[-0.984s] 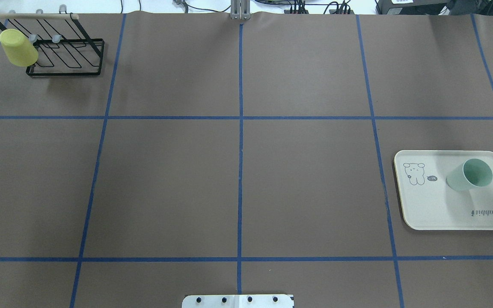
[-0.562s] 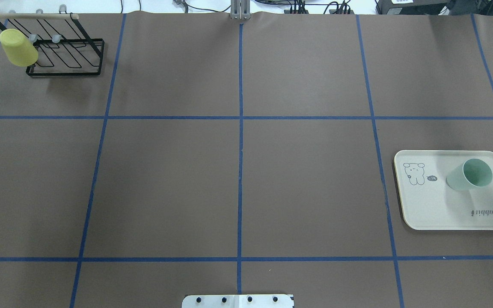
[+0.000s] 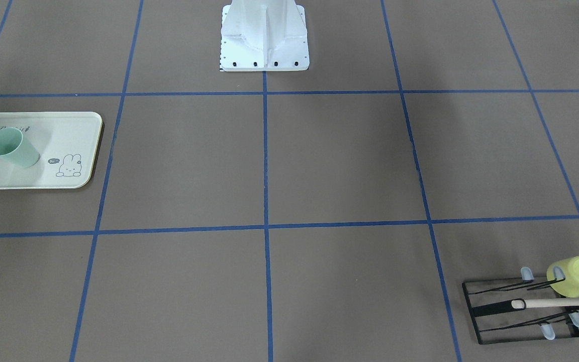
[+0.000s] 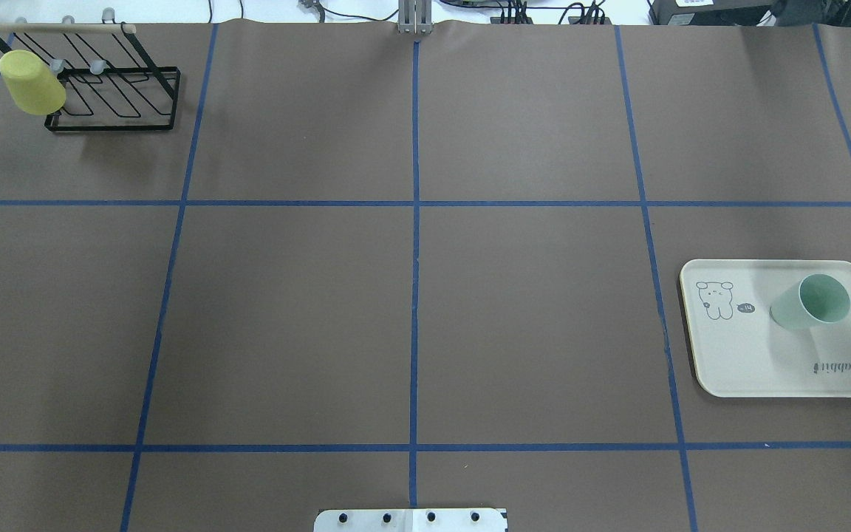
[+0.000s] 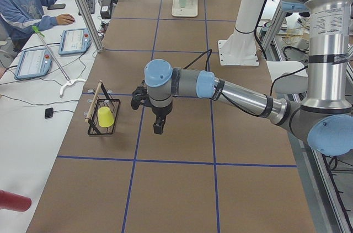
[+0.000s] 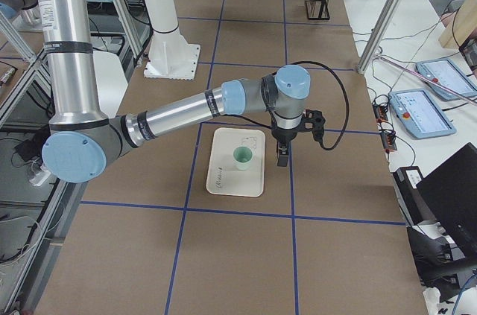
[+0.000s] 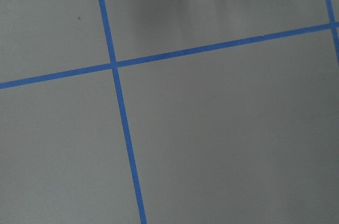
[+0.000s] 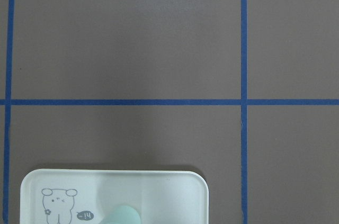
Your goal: Left arm grabs green cup and hands to right arm on tray
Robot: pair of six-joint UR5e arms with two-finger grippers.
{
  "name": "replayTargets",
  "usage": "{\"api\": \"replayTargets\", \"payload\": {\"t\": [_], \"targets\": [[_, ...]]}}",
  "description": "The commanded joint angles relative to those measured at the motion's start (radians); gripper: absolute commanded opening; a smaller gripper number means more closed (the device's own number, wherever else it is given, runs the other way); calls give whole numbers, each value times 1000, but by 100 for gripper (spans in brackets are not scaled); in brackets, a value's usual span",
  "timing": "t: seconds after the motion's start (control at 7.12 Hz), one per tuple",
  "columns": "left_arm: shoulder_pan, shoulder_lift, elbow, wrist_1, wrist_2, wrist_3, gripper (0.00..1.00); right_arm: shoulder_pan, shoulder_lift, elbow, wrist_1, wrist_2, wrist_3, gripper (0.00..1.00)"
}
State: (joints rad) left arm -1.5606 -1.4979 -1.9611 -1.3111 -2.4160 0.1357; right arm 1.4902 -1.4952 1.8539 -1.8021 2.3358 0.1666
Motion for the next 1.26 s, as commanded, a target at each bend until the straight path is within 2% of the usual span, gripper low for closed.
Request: {"api": "replayTargets", "payload": {"t": [0.0, 0.42, 0.7, 1.12], "targets": [[-1, 14, 14, 0, 0, -1, 100, -2, 0, -24, 1, 2, 2, 100], [-51, 15, 103, -5, -2, 2, 100, -2, -4, -51, 0, 7, -2, 100], [-55, 16, 113, -5, -2, 2, 100, -2, -5, -82, 0, 7, -6, 100], [-55, 13, 108, -5, -2, 1, 100, -2, -11, -76, 1, 7, -6, 100]]}}
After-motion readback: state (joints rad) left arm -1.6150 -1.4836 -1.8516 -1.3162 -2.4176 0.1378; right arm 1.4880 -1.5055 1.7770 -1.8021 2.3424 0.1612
